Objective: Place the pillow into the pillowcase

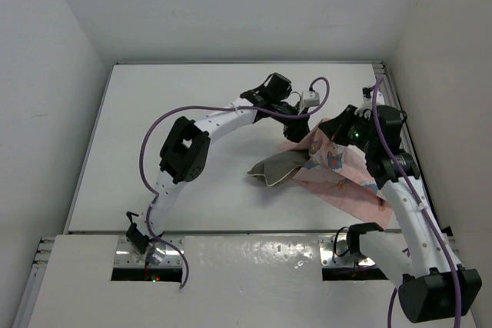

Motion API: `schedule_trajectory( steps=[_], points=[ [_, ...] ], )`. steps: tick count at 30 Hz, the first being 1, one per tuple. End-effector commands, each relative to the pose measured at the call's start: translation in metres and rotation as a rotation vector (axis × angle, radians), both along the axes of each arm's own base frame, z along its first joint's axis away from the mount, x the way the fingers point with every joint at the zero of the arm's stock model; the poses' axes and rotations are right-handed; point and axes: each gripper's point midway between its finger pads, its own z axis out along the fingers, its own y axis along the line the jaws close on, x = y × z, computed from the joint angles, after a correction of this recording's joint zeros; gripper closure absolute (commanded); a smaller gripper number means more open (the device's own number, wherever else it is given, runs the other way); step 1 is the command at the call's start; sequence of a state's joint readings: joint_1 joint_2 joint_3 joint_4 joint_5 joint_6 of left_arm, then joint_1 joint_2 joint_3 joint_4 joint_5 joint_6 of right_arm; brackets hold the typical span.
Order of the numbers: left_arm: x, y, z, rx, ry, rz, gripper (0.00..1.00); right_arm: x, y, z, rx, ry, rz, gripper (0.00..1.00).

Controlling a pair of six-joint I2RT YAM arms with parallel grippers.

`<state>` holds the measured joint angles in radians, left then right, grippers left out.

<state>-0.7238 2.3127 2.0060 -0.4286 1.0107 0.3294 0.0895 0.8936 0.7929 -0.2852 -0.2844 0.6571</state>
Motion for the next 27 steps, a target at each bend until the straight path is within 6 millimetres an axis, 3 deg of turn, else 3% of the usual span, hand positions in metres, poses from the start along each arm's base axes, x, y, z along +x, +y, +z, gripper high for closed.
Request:
schedule_trajectory(
  steps=[1,2,3,6,7,9,10,11,13,14,15,19,23,24,25,27],
  points=[
    [-0.012,-0.015,0.016,-0.065,0.027,-0.047,0.70,0.006,-0.003,0.024,0.007,-0.100,-0.030,1.00],
    [-0.013,-0.013,0.015,-0.051,0.039,-0.044,0.96,0.006,-0.006,0.022,-0.001,-0.098,-0.042,1.00],
    [-0.012,-0.012,0.016,-0.043,0.035,-0.034,1.00,0.006,-0.006,0.022,-0.003,-0.098,-0.044,1.00],
    [0.002,-0.003,0.019,0.028,-0.006,0.040,1.00,0.006,-0.008,0.024,-0.010,-0.100,-0.052,1.00],
    [0.015,0.006,0.011,0.103,-0.037,0.115,1.00,0.007,-0.008,0.025,-0.010,-0.099,-0.053,1.00],
    [0.038,0.016,0.019,0.168,-0.128,0.224,1.00,0.008,-0.009,0.025,-0.018,-0.092,-0.050,1.00],
    [0.060,0.030,0.015,0.251,-0.210,0.332,1.00,0.011,-0.009,0.020,-0.021,-0.066,-0.053,1.00],
    [0.075,0.047,0.024,0.306,-0.276,0.422,1.00,0.013,-0.009,0.024,-0.024,-0.069,-0.052,1.00],
    [0.085,0.064,0.032,0.345,-0.331,0.481,1.00,0.016,-0.008,0.024,-0.026,-0.059,-0.041,1.00],
    [0.089,0.073,0.051,0.333,-0.367,0.514,1.00,0.019,-0.007,0.026,-0.029,-0.059,-0.035,1.00],
    [0.094,0.083,0.051,0.366,-0.395,0.558,1.00,0.021,-0.006,0.026,-0.029,-0.056,-0.032,1.00],
    [0.099,0.103,0.087,0.357,-0.498,0.633,1.00,0.026,-0.007,0.032,-0.035,-0.067,-0.029,1.00],
    [0.073,0.085,0.084,0.286,-0.432,0.479,0.99,0.023,-0.006,0.031,-0.033,-0.067,-0.023,1.00],
    [0.056,0.073,0.084,0.227,-0.376,0.390,0.90,0.022,-0.006,0.029,-0.031,-0.065,-0.022,1.00],
    [0.043,0.068,0.080,0.208,-0.344,0.325,0.65,0.020,-0.006,0.027,-0.030,-0.061,-0.024,1.00],
    [0.013,0.055,0.079,0.135,-0.284,0.175,0.42,0.018,-0.009,0.024,-0.039,-0.056,-0.036,1.00]
  ],
)
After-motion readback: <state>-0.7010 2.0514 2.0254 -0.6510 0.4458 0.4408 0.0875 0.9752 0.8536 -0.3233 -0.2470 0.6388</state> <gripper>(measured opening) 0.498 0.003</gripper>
